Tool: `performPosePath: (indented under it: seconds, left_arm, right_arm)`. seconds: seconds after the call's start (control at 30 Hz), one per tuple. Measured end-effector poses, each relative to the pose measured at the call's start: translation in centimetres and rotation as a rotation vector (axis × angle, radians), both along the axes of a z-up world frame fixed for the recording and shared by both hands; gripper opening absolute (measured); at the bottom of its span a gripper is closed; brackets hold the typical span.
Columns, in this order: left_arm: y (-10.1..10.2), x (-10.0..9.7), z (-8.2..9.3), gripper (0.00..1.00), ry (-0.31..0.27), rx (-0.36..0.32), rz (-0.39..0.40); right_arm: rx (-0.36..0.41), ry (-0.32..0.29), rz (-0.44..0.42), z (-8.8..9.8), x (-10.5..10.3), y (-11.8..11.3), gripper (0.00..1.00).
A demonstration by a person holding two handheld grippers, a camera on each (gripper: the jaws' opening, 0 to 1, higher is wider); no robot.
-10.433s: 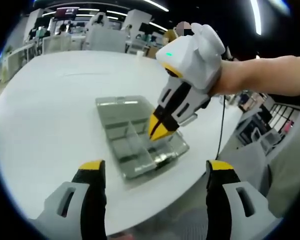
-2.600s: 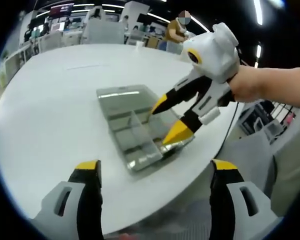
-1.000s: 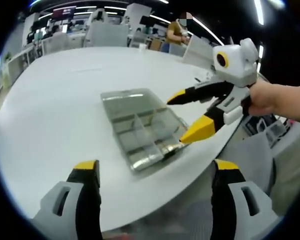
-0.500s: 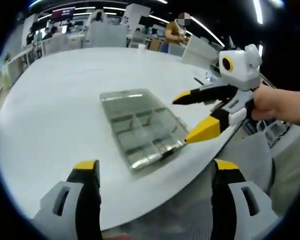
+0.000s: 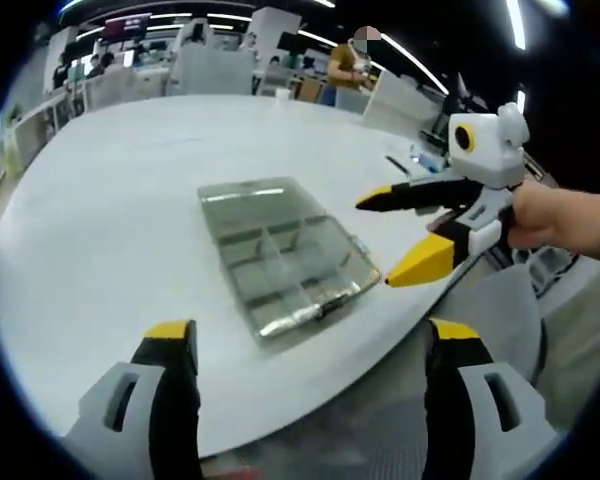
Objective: Insert the divider into the dual guide fixture by aligning both edges with the guide slots and pushing it downward to the bottom, including one-sided entry, uneven engagement, binding, and posture correction.
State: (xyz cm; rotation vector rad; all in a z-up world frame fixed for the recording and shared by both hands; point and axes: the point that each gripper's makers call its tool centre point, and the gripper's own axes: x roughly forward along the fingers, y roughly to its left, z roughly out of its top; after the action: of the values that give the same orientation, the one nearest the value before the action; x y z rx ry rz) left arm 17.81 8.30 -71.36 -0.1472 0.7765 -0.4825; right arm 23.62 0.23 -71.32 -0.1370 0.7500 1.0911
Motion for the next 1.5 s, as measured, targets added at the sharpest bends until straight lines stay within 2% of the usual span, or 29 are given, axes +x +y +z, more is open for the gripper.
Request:
performPosePath:
  seconds: [0.27,0.4,0.9,1.5]
  left_arm:
    - [0.2,0.1,0.6,0.99,-0.025,-0.011,0.028]
    - [0.2,-0.1,0.6,0.99,-0.027,-0.013,0.029]
    - [0.3,-1.0,0.5,0.99,-0.017,-0.013,0.037]
    - [0.5,-1.2,1.5,0.99,-0.042,0.010,0.042]
  right_arm:
    - [0.018,-0.010,-0.008,0.8,-0.3,-0.2,0.86]
    - [0.050,0.002,-0.038,1.3,-0.3,-0.4,0.87]
    - [0.067,-0.012,-0.078,2.0,-0.6,-2.1,0.90]
    - [0.093,-0.027,-0.115,3.0,-1.3,-3.2,0.92]
